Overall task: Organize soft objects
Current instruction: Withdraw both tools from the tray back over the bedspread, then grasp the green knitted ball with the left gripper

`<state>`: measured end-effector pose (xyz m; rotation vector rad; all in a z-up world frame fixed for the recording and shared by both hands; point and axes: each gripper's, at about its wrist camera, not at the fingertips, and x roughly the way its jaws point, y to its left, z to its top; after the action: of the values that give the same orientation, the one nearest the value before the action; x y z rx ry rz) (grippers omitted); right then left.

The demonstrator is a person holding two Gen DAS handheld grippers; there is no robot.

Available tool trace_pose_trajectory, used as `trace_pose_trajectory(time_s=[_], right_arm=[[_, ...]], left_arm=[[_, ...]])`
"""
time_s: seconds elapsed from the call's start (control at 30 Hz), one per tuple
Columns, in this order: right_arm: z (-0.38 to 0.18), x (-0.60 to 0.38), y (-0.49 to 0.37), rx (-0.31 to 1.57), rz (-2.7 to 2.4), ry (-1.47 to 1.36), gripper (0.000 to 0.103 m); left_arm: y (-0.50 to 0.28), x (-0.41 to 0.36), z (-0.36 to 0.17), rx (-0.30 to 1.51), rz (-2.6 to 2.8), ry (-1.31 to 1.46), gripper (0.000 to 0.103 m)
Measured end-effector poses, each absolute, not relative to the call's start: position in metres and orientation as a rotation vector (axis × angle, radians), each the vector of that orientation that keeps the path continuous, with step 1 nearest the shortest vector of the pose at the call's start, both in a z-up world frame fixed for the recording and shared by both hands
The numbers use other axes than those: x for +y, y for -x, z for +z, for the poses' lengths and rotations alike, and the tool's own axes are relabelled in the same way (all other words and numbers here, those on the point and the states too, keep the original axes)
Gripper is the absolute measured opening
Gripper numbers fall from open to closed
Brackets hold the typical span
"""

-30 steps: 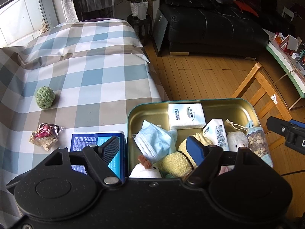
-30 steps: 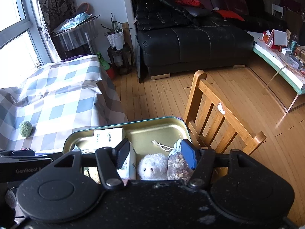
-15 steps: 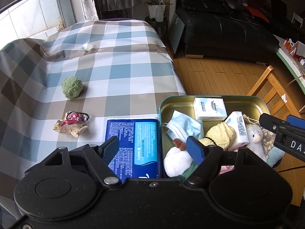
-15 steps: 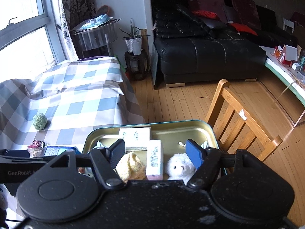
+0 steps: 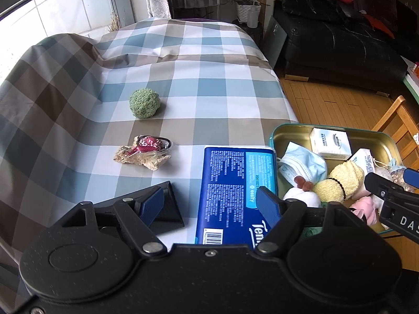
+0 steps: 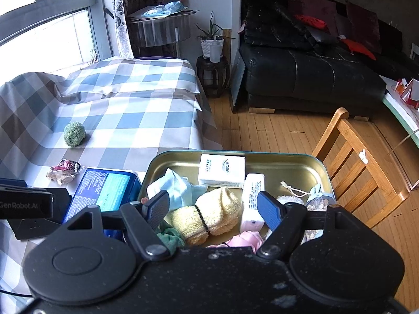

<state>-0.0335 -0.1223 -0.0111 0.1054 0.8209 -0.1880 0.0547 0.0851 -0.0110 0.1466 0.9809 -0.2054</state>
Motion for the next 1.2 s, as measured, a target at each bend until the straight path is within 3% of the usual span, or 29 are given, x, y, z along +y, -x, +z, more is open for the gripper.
trace_pose_trajectory(time_s=[0.53, 1.0, 1.2], right_arm=[[-0.02, -0.1, 0.04, 0.834, -0.157, -0.096, 0.075], [-0.009, -0.079, 0.045, 0.719, -0.114, -0.092, 0.098], [-0.007, -0.065, 0.042, 0.688, -0.094, -0.078, 0.102]], left_arm=[[-0.062, 0.119, -0.018, 0.995, -0.151, -0.125, 0.073], [-0.117, 0.173, -0.015, 0.927, -0.036, -0.13, 0.077], [-0.15, 0.186, -0.021, 0.925, -0.035, -0.112, 0.077]])
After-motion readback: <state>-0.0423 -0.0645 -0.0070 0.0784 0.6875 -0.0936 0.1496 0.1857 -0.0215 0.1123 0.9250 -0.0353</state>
